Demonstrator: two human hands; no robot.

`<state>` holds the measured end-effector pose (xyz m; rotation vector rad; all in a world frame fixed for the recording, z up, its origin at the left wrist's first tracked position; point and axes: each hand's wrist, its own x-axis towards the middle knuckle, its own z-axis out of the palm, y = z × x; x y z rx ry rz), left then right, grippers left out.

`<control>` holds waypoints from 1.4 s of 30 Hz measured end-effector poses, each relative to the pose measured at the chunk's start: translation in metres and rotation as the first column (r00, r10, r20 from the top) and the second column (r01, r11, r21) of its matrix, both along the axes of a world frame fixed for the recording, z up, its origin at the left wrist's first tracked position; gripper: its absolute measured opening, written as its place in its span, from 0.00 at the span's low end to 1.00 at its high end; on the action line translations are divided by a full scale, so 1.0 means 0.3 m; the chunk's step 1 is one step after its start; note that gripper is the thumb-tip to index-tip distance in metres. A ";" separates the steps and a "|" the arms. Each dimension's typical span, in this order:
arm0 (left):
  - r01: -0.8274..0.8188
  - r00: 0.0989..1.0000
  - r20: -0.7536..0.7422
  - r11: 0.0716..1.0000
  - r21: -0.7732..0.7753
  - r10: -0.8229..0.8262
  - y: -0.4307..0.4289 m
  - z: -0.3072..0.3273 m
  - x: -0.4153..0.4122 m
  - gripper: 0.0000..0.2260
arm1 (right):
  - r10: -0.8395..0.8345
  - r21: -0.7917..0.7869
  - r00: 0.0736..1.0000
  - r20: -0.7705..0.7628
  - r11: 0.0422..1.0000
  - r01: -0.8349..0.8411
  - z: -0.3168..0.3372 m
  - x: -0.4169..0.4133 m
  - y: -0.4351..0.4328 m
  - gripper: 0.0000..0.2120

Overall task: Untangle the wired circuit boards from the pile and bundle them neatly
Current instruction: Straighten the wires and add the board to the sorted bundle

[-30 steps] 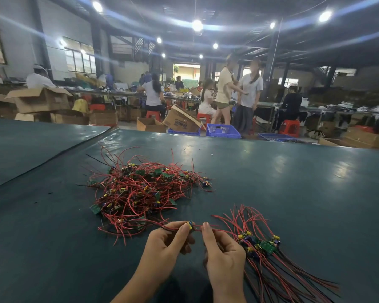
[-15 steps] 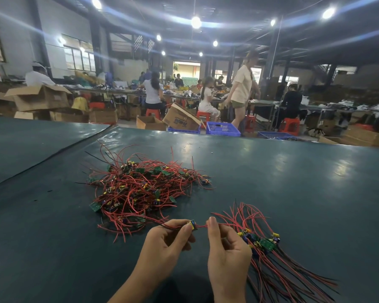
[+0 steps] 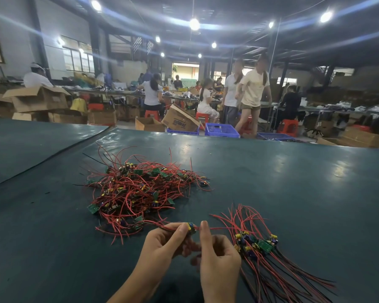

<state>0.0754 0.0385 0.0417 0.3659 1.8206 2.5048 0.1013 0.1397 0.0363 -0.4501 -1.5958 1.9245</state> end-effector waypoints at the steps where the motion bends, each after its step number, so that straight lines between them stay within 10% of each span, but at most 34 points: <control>1: 0.012 1.000 -0.005 1.000 -0.005 -0.012 0.002 0.002 0.003 0.12 | 0.025 0.003 1.000 -0.001 1.000 -0.025 0.000 0.001 -0.008 0.18; 8: 0.104 0.995 0.017 0.994 -0.030 -0.103 -0.010 0.002 0.001 0.11 | 0.166 -0.021 0.985 -0.034 0.986 -0.167 0.015 0.011 -0.016 0.13; 29: 0.136 0.987 -0.062 0.978 -0.158 -0.147 -0.034 -0.005 -0.018 0.10 | -0.130 -0.434 0.991 -0.040 0.895 0.101 0.027 -0.057 0.166 0.11; 38: 0.149 0.984 -0.081 0.982 -0.119 -0.159 -0.022 -0.011 -0.018 0.13 | 0.362 -0.008 0.932 0.027 0.932 -0.362 0.031 0.017 -0.032 0.16; 42: 0.062 0.986 -0.142 0.976 -0.209 -0.093 -0.024 -0.012 -0.017 0.12 | 0.331 0.009 0.943 -0.021 0.944 -0.331 0.039 0.019 -0.035 0.16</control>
